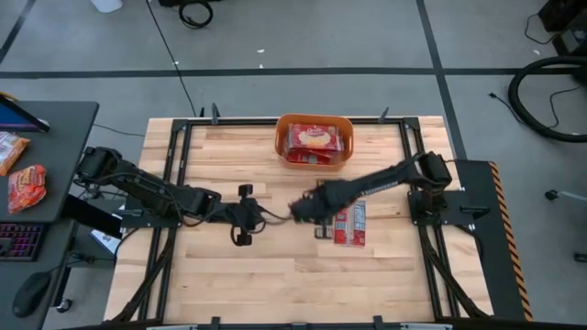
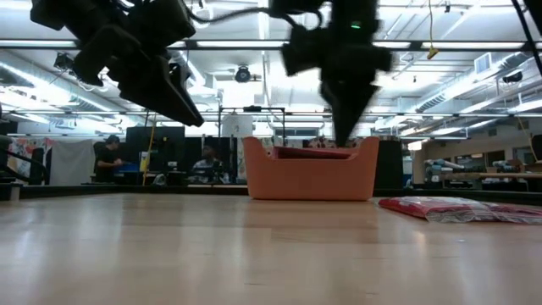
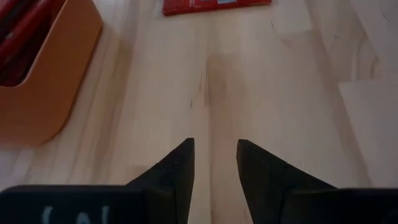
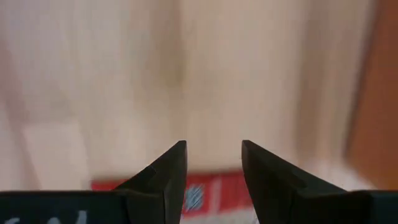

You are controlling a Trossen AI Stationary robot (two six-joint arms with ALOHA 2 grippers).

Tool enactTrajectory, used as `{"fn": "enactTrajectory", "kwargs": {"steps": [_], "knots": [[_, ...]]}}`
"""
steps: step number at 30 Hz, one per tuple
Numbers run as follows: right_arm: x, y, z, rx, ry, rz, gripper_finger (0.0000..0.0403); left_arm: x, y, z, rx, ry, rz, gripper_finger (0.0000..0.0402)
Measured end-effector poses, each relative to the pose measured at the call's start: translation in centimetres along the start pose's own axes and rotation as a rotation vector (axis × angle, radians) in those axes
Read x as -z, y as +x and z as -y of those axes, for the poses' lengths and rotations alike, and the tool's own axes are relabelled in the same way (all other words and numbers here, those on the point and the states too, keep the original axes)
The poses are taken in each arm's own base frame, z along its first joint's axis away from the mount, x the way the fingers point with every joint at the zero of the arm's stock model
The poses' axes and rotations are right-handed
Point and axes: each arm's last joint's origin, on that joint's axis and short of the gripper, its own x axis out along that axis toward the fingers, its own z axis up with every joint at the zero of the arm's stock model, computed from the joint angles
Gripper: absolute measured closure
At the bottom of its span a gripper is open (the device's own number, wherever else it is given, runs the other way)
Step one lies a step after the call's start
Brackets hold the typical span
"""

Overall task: Sort popcorn bags into baskets
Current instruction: Put the red popcorn bag into the orange bin

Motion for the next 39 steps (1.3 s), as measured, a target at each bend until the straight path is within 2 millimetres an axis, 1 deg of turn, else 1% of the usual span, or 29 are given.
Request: {"fn": "enactTrajectory", "kwargs": {"steps": [4, 8, 11, 14, 17, 21, 24, 26, 31, 36, 39], "knots": [[2.5, 1.7, -2.3, 0.011, -0.027, -0.108, 0.0243, 0.0, -0.1, 0.2, 0.007, -0.013, 0.004, 0.0276], [5.1, 3.1, -3.9, 0.052, -0.074, -0.222, 0.0243, -0.1, -0.1, 0.3, 0.006, -0.031, 0.013, 0.0276], [7.4, 3.9, -4.8, 0.089, -0.133, -0.299, 0.0243, -0.2, -0.1, 0.2, 0.006, -0.040, 0.024, 0.0276], [9.4, 3.8, -5.2, 0.122, -0.155, -0.293, 0.0243, -0.5, 0.0, 0.2, 0.004, -0.049, 0.046, 0.0276], [11.2, 3.2, -5.1, 0.165, -0.157, -0.250, 0.0243, -0.8, 0.6, 0.3, -0.007, -0.037, 0.088, 0.0276], [13.8, 2.3, -4.6, 0.213, -0.157, -0.206, 0.0243, -1.4, 2.3, 0.6, -0.020, 0.006, 0.169, 0.0276], [15.3, 2.1, -4.4, 0.173, -0.157, -0.168, 0.0243, -1.6, 3.6, 0.6, -0.040, 0.036, 0.222, 0.0276], [16.1, 2.2, -4.5, 0.151, -0.171, -0.144, 0.0243, -1.7, 4.6, 0.4, -0.055, 0.024, 0.259, 0.0276], [17.7, 3.0, -4.3, 0.145, -0.231, -0.137, 0.0243, -1.3, 6.4, 0.0, -0.083, -0.003, 0.278, 0.0276], [18.4, 4.3, -4.1, 0.233, -0.314, -0.133, 0.0243, -0.9, 7.3, -0.4, -0.089, -0.016, 0.260, 0.0276], [18.3, 5.1, -4.1, 0.297, -0.356, -0.107, 0.0243, -0.8, 7.5, -0.6, -0.056, -0.021, 0.260, 0.0276]]}}
